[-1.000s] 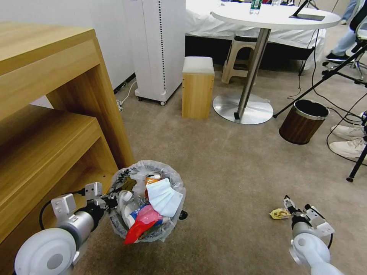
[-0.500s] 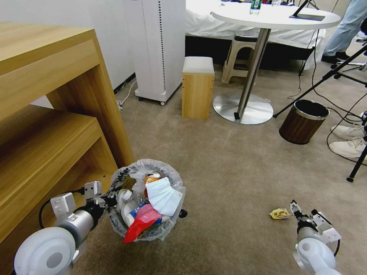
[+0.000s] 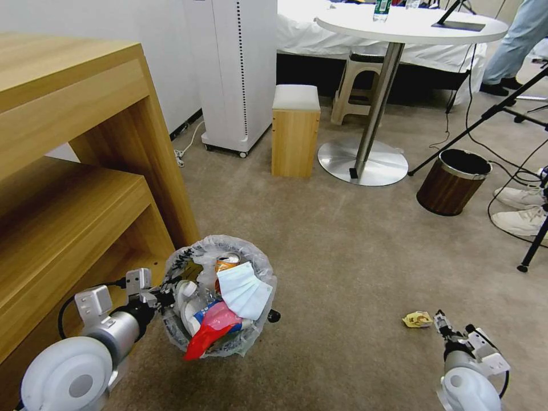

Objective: Pick up the trash bin and place the garbage on the floor into it.

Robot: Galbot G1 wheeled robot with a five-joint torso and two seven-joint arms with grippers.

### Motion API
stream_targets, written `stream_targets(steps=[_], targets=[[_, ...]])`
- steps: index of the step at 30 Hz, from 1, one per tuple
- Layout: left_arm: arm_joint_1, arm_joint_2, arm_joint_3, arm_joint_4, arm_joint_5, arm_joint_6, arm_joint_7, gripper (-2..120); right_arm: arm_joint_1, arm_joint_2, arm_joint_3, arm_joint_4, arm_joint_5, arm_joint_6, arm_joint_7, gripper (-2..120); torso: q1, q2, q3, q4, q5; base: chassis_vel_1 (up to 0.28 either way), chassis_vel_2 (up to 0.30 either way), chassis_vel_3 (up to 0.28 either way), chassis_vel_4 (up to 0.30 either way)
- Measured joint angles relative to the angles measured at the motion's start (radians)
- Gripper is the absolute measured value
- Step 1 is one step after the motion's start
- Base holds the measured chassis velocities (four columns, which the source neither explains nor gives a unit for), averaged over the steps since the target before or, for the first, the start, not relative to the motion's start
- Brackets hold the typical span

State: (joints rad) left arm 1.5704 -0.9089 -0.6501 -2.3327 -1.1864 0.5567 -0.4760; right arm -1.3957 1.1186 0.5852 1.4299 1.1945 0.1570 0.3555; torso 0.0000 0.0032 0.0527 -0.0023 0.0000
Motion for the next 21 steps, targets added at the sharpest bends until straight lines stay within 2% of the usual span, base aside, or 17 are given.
stream_targets(steps=[21], targets=[[0.002, 0.006, 0.000, -0.002, -0.009, 0.000, -0.004, 0, 0.035, 0.051, -0.038, -0.071, -0.016, 0.004, -0.012, 74, 0.000, 0.000, 0.000, 0.0001, -0.0001, 0.000, 0.000, 0.000, 0.000]])
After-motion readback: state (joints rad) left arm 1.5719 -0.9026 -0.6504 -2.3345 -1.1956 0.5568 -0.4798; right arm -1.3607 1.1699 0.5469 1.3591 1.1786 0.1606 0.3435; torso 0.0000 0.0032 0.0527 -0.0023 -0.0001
